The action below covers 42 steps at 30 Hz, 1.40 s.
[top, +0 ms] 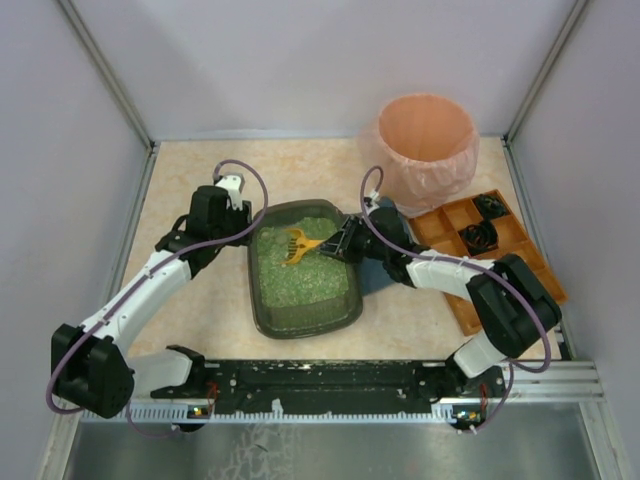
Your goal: Clean the litter box
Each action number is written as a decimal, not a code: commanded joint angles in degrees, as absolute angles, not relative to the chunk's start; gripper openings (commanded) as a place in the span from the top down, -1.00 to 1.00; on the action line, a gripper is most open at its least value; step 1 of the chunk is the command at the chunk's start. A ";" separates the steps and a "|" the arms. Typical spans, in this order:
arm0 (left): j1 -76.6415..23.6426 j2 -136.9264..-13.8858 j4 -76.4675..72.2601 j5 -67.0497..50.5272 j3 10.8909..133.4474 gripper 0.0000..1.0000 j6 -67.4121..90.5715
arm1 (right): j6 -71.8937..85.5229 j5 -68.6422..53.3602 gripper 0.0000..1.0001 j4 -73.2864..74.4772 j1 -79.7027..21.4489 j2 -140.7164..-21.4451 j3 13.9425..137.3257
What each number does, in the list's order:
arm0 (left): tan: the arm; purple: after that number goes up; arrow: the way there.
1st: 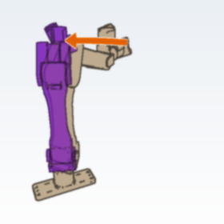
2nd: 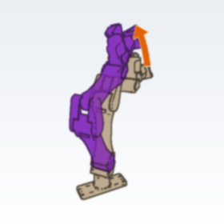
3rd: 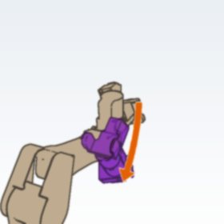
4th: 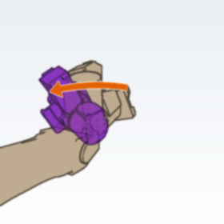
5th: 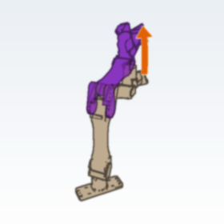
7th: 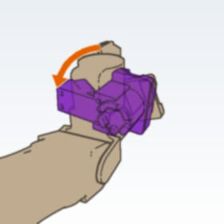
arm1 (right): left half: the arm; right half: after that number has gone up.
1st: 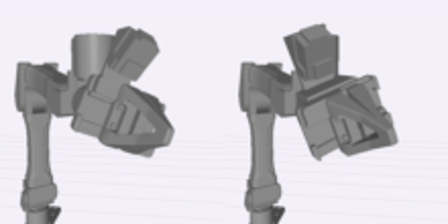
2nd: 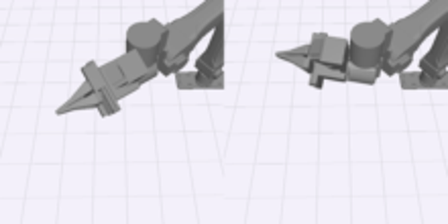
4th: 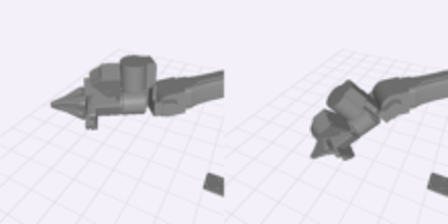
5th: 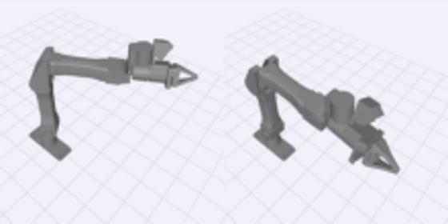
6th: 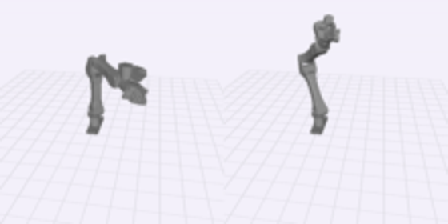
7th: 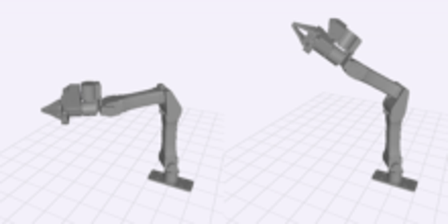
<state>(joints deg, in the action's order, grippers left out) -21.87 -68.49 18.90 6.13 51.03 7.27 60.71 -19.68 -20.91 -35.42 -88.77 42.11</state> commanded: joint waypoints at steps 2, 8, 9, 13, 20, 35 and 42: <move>-22.14 -67.75 18.28 7.70 50.76 -0.02 7.30 | 62.81 -22.58 1.00 -28.95 -33.81 -82.01 38.53; -22.14 -66.65 18.04 8.26 50.42 -0.03 7.51 | 66.99 -27.57 1.00 -39.99 -30.85 -76.65 30.44; -22.14 -66.58 18.06 8.34 50.38 -0.03 7.48 | 68.03 -28.40 1.00 -42.11 -30.42 -75.84 29.02; -22.12 -66.12 18.04 8.68 50.28 -0.03 7.57 | 70.73 -31.01 1.00 -48.95 -28.89 -72.65 23.57; -22.11 -65.43 17.86 8.87 49.94 -0.04 7.41 | 73.68 -29.19 1.00 -50.30 -24.94 -64.85 17.29; -22.14 -65.61 18.09 8.50 50.12 -0.05 7.40 | 80.69 -32.96 1.00 -65.51 -22.22 -69.58 14.52; -22.11 -65.65 18.12 8.60 50.04 -0.05 7.43 | 81.02 -34.84 1.00 -68.69 -22.65 -72.64 15.42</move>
<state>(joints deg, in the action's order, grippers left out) -21.87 -66.52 18.85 8.38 50.22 7.27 78.91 -35.27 -60.34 -24.93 -73.34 16.14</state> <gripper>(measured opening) 0.523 0.210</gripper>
